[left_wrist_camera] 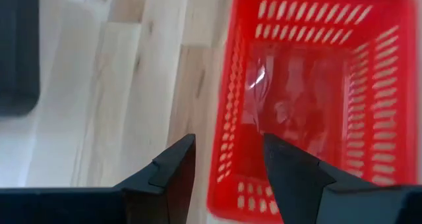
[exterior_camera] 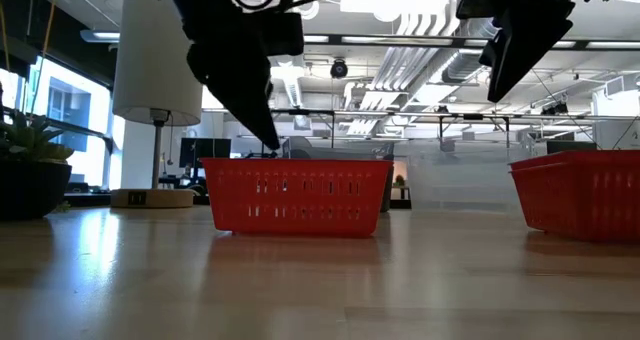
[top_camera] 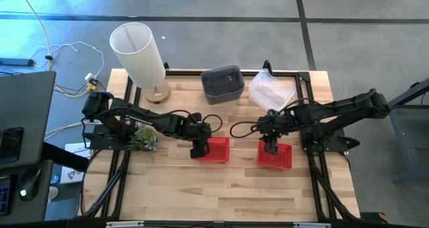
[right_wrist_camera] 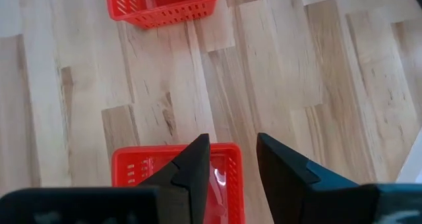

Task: Stack baskets by color
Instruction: Stack the left red bin on the stacked red bins

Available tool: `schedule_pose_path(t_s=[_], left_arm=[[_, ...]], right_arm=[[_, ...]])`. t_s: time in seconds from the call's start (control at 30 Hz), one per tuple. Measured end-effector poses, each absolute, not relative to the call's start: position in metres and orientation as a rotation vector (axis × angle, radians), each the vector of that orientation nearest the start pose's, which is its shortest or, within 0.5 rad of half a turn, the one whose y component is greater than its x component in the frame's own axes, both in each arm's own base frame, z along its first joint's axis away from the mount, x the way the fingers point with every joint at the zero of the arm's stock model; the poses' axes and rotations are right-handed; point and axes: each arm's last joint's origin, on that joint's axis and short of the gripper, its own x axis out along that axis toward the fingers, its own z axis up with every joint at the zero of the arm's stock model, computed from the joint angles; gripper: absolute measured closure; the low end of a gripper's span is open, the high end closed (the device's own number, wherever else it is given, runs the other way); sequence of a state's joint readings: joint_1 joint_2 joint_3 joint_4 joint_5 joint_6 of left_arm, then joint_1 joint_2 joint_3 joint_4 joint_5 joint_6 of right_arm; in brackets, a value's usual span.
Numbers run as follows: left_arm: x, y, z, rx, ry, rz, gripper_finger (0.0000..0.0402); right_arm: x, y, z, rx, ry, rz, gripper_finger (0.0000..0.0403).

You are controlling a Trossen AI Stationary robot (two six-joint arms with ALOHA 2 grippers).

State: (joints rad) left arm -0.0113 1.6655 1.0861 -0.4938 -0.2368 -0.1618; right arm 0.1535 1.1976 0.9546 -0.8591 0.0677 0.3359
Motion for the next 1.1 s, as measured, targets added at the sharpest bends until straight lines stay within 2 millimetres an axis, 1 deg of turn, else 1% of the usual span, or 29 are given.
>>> schedule_pose_path(t_s=[0.27,0.33,0.43,0.5,0.57,0.73,0.97,1.1], left_arm=[[0.331,0.013,0.192,-0.043,1.066,0.297,0.0239],[0.33,0.014,0.189,-0.049,1.088,0.294,0.0239],[0.333,0.015,0.186,-0.054,1.083,0.288,0.0239],[0.331,0.015,0.184,-0.052,1.108,0.289,0.0239],[0.334,0.015,0.183,-0.054,1.092,0.288,0.0239],[0.335,0.017,0.174,-0.055,1.123,0.293,0.0239],[0.339,0.021,0.154,-0.053,1.187,0.302,0.024],[0.339,0.021,0.151,-0.055,1.195,0.298,0.0258]], right_arm=[[0.217,0.032,0.262,0.186,1.095,-0.097,0.0289],[0.218,0.032,0.263,0.186,1.094,-0.097,0.0289],[0.218,0.032,0.263,0.186,1.093,-0.097,0.0289],[0.218,0.032,0.263,0.186,1.093,-0.097,0.0289],[0.218,0.032,0.263,0.185,1.093,-0.096,0.0289],[0.218,0.032,0.263,0.184,1.09,-0.095,0.0289],[0.218,0.032,0.263,0.186,1.09,-0.096,0.0289],[0.218,0.032,0.263,0.187,1.089,-0.096,0.0289]])
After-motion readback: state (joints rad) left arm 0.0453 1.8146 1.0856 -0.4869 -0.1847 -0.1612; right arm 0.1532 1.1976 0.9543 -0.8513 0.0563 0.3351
